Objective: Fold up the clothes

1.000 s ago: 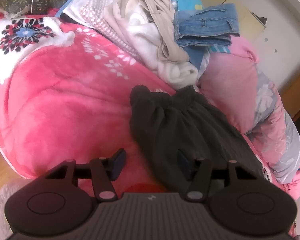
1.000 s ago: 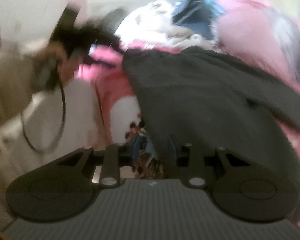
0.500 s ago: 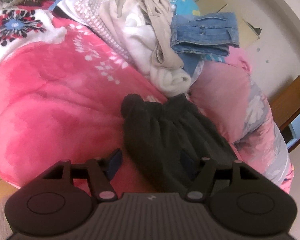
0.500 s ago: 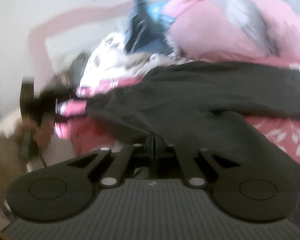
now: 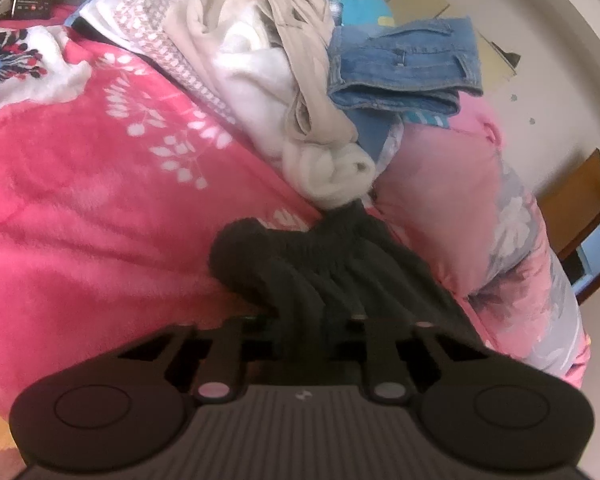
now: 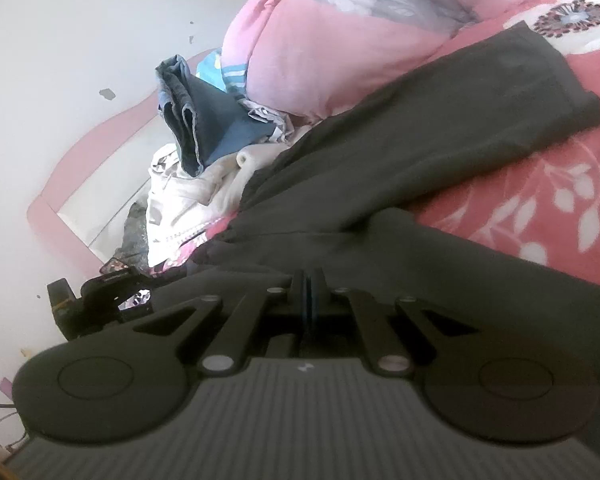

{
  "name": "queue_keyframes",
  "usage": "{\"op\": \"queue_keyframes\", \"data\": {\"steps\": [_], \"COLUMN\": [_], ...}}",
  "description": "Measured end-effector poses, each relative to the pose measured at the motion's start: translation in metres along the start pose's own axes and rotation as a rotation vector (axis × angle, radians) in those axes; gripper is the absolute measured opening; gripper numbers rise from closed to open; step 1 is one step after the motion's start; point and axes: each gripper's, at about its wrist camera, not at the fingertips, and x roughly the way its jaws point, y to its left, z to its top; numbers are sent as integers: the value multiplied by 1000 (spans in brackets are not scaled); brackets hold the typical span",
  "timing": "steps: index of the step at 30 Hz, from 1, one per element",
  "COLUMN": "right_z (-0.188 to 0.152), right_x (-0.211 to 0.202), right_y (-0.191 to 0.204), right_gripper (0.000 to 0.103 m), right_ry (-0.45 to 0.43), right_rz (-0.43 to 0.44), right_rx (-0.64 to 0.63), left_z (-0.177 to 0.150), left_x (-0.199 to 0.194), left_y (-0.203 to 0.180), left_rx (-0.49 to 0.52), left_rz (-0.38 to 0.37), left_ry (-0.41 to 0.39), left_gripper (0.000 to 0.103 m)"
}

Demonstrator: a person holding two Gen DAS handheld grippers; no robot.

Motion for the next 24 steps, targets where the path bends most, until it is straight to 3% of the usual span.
{"op": "queue_keyframes", "data": {"steps": [8, 12, 17, 20, 24], "right_z": [7, -5, -38, -51, -51], "right_x": [-22, -19, 0, 4, -24], "right_y": [24, 45, 50, 45, 43], "right_gripper": [0, 0, 1, 2, 7], "right_ry": [37, 197, 406, 469, 404], "right_rz": [101, 187, 117, 65, 32], "right_rx": [-56, -137, -181, -144, -104], "left_z": [17, 24, 18, 16, 16], "left_x": [-29, -20, -12, -11, -25], "left_y": [5, 20, 37, 40, 33], "left_rx": [-106, -143, -136, -109, -28], "left_rz": [-50, 15, 86, 94, 123], "left_ry": [22, 77, 102, 97, 31], "left_gripper": [7, 7, 8, 17, 45]}}
